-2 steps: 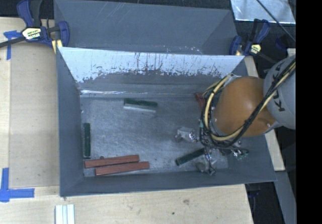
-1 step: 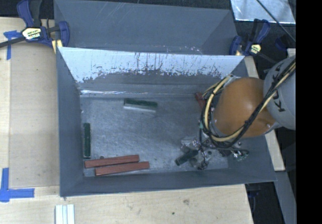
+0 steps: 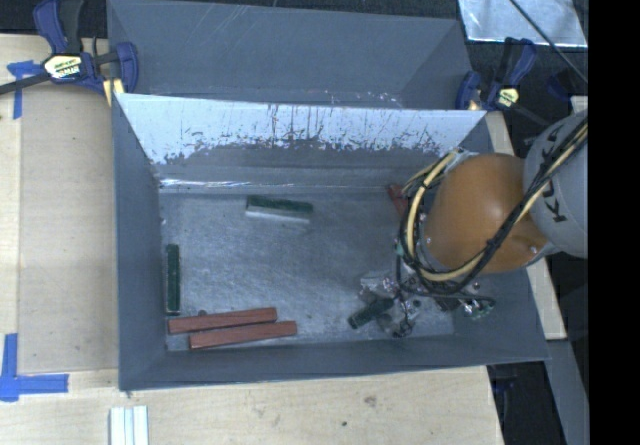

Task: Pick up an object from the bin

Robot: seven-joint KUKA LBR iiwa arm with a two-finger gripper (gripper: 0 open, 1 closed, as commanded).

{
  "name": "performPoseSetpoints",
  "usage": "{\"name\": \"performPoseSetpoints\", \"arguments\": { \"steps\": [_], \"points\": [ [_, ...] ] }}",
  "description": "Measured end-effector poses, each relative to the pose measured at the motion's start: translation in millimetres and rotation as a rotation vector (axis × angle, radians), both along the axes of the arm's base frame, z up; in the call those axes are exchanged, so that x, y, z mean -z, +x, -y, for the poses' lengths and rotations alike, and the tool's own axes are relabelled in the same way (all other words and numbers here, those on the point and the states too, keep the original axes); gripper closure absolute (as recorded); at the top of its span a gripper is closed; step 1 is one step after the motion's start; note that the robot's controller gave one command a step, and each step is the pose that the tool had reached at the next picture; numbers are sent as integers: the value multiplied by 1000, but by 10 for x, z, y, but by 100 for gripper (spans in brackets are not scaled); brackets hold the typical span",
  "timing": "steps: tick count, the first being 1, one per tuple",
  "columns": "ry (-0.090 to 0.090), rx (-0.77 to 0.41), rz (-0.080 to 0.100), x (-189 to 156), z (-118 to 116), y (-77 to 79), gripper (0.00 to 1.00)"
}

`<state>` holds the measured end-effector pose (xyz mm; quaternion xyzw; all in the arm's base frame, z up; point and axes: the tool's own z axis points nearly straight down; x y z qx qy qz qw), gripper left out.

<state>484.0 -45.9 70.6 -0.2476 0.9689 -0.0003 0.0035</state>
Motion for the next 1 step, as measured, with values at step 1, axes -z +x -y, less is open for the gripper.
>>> {"name": "performPoseSetpoints", "arguments": {
  "steps": [1],
  "points": [
    [-1,7,6,-2049,-154,413,100]
  ]
}}
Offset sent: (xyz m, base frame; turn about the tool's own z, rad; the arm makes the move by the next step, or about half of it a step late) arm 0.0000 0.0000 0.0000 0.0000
